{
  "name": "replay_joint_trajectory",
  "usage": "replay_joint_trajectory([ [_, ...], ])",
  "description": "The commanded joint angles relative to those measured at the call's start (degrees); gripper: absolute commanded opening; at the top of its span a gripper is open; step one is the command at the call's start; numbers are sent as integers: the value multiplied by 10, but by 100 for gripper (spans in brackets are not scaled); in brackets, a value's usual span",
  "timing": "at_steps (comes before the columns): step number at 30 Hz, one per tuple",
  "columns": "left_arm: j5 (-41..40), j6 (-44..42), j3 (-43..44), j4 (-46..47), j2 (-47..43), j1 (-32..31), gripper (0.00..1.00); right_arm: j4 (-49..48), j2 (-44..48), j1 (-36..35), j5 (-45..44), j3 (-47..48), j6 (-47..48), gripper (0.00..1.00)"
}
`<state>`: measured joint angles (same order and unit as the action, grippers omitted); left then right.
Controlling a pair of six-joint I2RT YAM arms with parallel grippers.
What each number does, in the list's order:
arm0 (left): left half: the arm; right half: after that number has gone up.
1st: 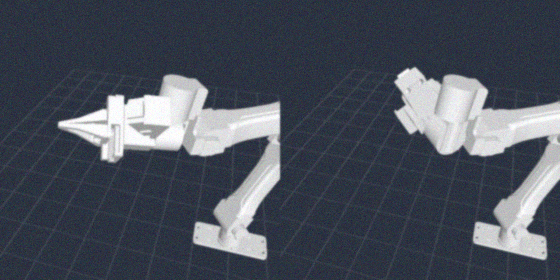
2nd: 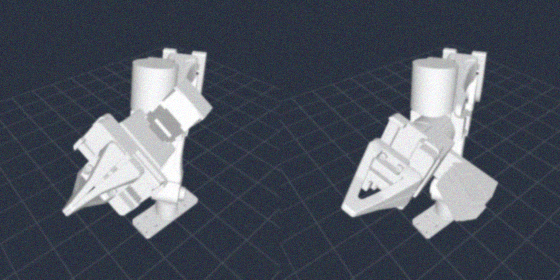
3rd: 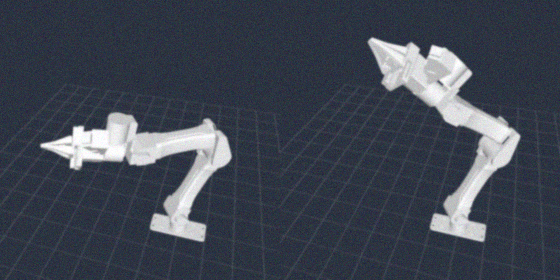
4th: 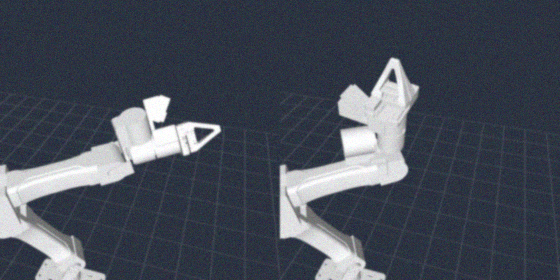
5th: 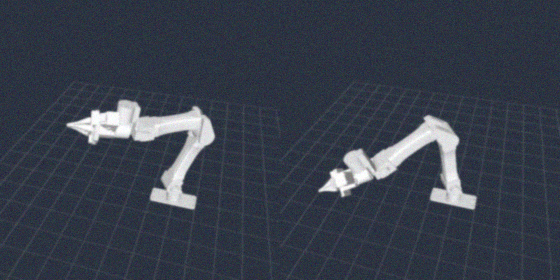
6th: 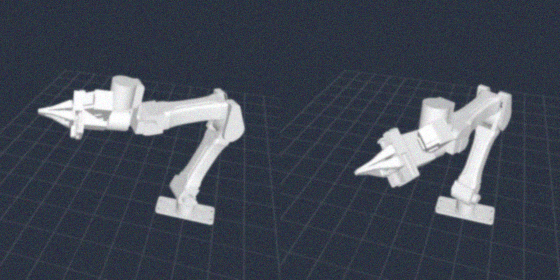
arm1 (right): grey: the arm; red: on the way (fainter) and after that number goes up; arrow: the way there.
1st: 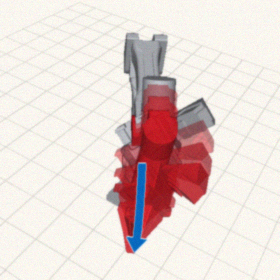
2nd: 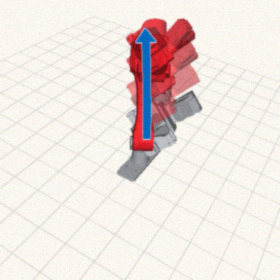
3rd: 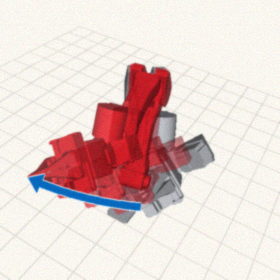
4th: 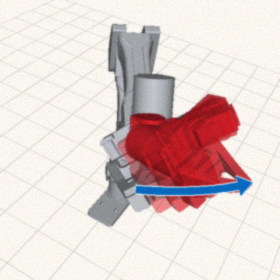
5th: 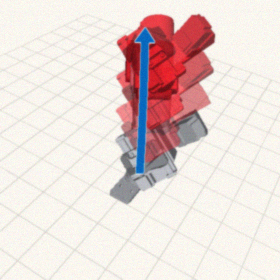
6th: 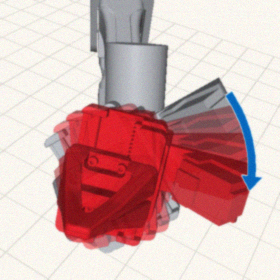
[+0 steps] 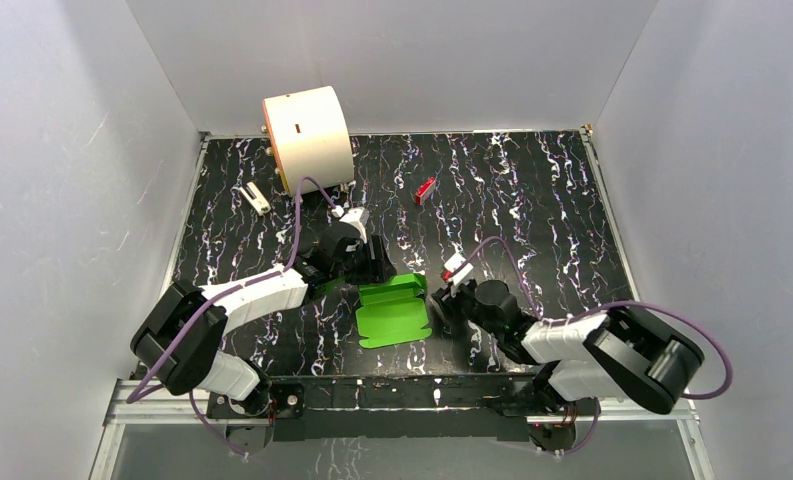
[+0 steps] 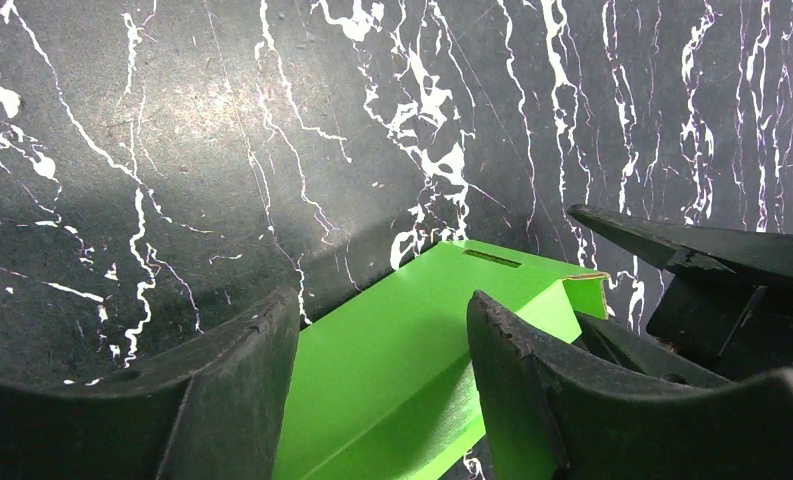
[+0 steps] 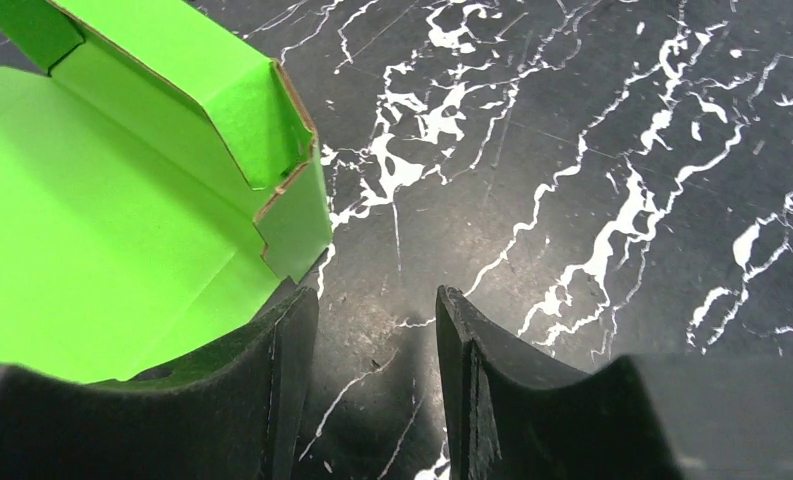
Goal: Fold the paper box
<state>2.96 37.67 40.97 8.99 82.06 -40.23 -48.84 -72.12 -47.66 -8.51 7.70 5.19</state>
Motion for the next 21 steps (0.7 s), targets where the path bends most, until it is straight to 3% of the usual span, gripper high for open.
replay_joint_trajectory([
  [1, 12, -8, -7, -3, -12, 1, 60, -100, -40, 7, 53, 33, 27, 56],
  [10, 18, -5, -11, 9, -10, 1, 60, -143, -106, 19, 163, 63, 47, 55],
  [21, 5, -9, -9, -7, -25, 2, 60, -158, -140, 21, 198, 81, 45, 53],
])
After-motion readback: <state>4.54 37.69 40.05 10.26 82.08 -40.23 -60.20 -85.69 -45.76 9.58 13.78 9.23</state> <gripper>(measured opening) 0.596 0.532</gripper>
